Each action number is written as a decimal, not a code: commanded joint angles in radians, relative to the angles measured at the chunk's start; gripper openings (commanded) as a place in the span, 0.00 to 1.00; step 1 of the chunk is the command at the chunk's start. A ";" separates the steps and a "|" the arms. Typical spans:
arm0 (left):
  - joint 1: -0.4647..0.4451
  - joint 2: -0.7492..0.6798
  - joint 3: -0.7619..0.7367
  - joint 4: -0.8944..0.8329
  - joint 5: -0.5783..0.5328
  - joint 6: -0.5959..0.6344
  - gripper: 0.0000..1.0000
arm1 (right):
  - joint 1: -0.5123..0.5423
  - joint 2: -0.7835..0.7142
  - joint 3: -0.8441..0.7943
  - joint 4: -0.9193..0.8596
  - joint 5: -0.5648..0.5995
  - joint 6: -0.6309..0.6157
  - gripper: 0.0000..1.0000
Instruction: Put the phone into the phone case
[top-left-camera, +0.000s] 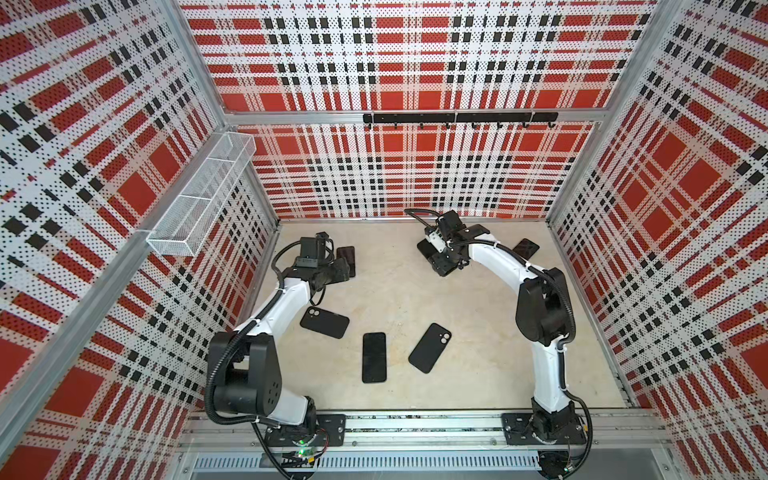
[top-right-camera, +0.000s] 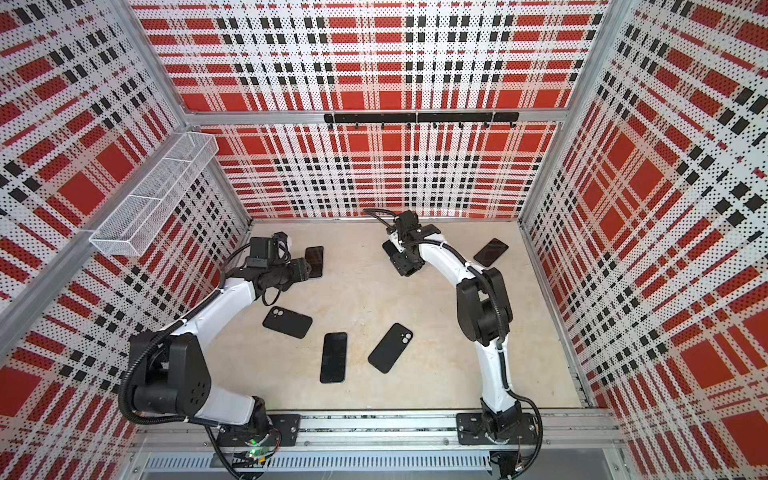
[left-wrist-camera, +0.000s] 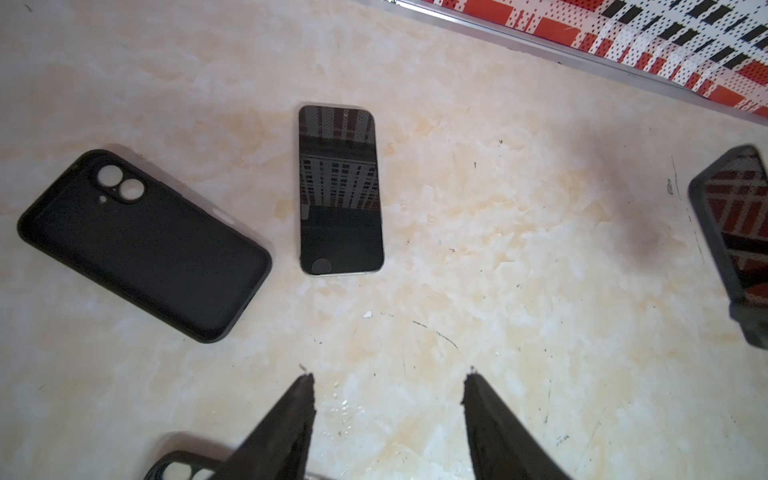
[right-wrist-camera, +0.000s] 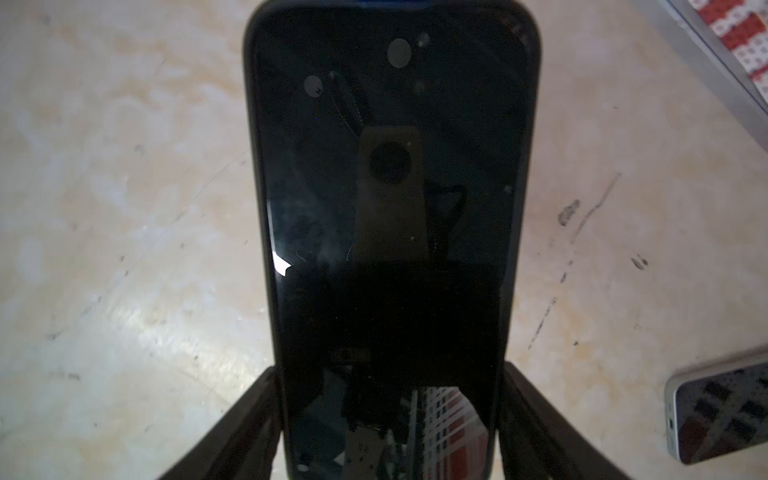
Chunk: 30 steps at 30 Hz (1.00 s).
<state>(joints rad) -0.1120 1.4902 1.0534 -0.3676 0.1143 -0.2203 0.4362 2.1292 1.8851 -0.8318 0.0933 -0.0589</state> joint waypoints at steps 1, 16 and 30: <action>-0.039 0.014 -0.012 0.012 -0.036 0.007 0.60 | -0.042 0.028 0.067 0.039 0.038 0.234 0.56; -0.102 0.049 -0.010 0.003 -0.069 0.023 0.60 | -0.144 0.258 0.234 0.044 0.025 0.363 0.53; -0.118 0.059 -0.007 -0.007 -0.053 0.053 0.59 | -0.144 0.263 0.225 0.023 -0.005 0.340 1.00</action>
<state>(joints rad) -0.2245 1.5406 1.0534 -0.3687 0.0525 -0.1905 0.2871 2.4424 2.1029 -0.8146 0.0967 0.2813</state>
